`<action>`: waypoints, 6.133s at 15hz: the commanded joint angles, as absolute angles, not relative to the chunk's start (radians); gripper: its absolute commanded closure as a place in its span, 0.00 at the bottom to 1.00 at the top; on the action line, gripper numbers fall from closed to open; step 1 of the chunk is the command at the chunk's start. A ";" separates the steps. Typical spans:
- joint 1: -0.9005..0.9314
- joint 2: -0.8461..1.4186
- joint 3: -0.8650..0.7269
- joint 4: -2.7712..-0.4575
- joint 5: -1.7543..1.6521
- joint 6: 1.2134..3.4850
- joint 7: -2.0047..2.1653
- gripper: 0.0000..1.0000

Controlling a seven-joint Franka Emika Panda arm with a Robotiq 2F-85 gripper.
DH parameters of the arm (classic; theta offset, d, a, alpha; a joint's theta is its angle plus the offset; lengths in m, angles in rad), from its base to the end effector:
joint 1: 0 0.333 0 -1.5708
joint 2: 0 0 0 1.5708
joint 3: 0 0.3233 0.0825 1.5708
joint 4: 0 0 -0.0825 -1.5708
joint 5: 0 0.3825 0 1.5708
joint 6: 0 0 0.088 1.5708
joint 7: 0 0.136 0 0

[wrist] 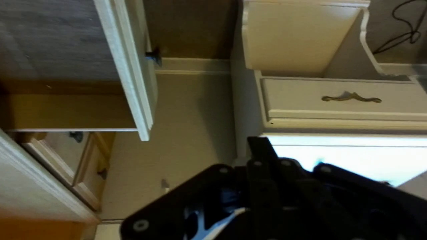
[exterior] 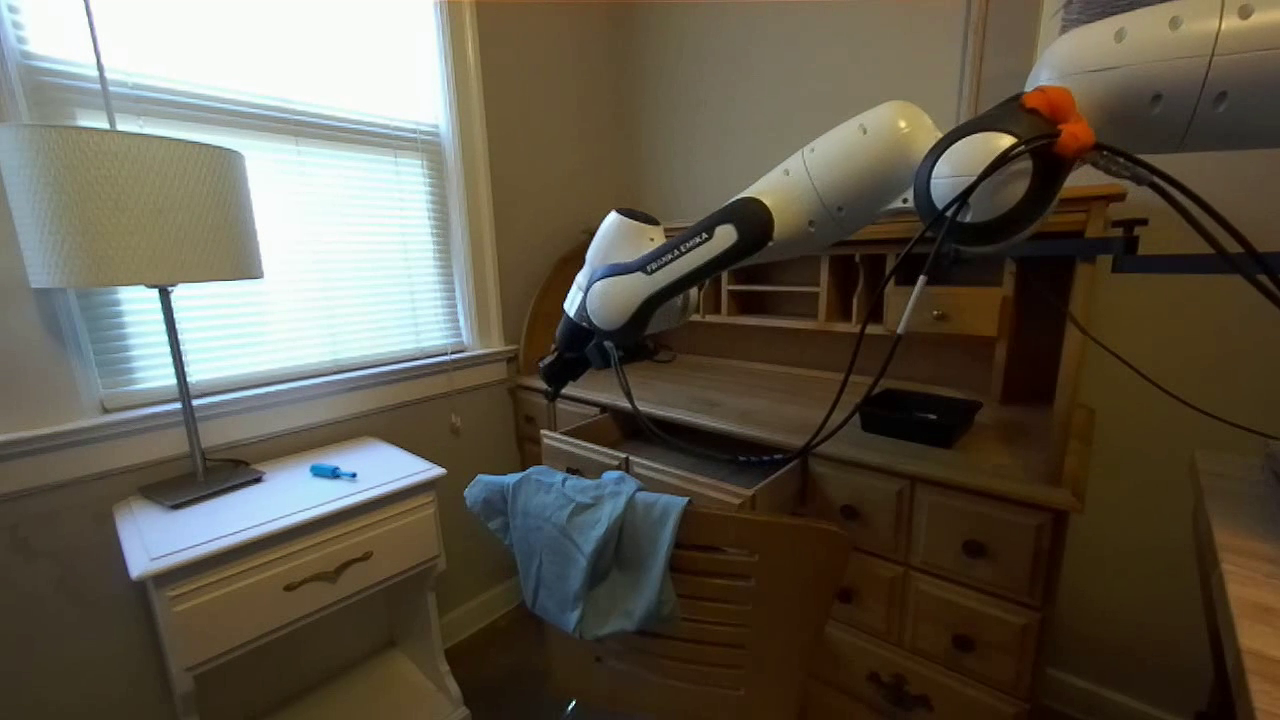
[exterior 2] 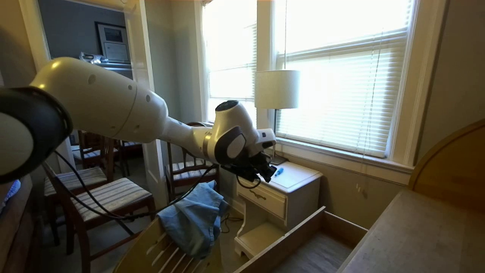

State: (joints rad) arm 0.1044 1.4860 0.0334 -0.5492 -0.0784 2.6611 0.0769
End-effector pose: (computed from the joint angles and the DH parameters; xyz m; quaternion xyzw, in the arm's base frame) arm 0.8532 0.1001 0.1221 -0.9506 -0.0368 -0.3079 0.0163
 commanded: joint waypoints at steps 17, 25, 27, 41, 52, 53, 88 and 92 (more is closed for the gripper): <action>-0.009 1.508 0.145 -0.661 0.213 2.412 -0.084 1.00; 0.056 1.504 -0.061 -0.644 0.081 2.221 0.222 1.00; 0.069 1.503 -0.109 -0.642 0.036 2.139 0.286 1.00; 0.104 1.495 -0.149 -0.643 -0.087 2.086 0.366 1.00; 0.034 1.498 0.028 -0.652 0.010 2.444 0.120 0.99; 0.030 1.498 0.036 -0.652 0.016 2.449 0.108 0.99; -0.013 1.434 0.059 -0.804 -0.011 2.341 0.143 1.00; 0.013 1.388 0.061 -0.881 -0.035 2.338 0.137 1.00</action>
State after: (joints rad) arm 0.0011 1.4647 0.0570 -0.7649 -0.0276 2.3348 0.1467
